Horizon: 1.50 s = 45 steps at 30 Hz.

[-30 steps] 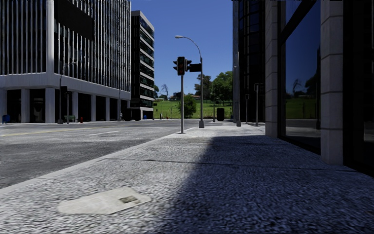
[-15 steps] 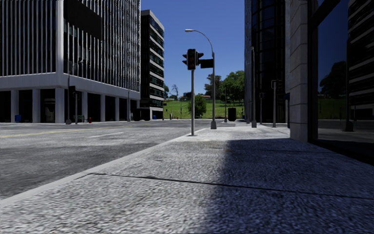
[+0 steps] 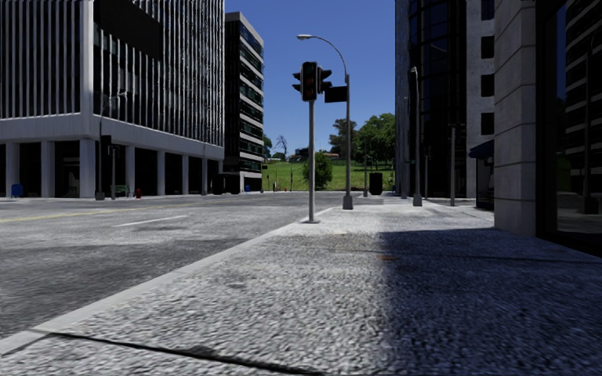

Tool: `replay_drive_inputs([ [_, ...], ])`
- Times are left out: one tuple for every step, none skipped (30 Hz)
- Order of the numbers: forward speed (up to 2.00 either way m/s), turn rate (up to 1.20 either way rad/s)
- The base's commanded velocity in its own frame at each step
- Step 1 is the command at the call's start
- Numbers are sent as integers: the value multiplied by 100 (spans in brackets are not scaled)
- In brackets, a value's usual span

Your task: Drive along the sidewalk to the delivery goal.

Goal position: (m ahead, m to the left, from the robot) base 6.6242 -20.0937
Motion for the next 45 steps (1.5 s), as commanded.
replay_drive_inputs([
  [200, 0],
  [200, 0],
  [200, 0],
  [200, 0],
  [200, 0],
  [200, 0],
  [200, 0],
  [200, 0],
  [200, 0],
  [200, 0],
  [200, 0],
  [200, 0],
  [200, 0],
  [200, 0],
  [200, 0],
  [200, 0],
  [200, 0],
  [200, 0],
  [200, -3],
  [200, -3],
  [200, -12],
  [200, -25],
  [200, -25],
  [200, -35],
  [200, -39],
  [200, -40],
  [200, -40],
  [200, -40],
  [200, -40],
  [200, -40],
  [200, -40],
  [200, -40],
  [200, -40],
  [200, -40],
  [200, -40],
  [200, -40],
  [200, -40],
  [200, -40],
  [200, -40],
  [200, -40],
  [200, -40],
  [200, -40],
  [200, -40],
  [200, -40],
  [200, -40],
])
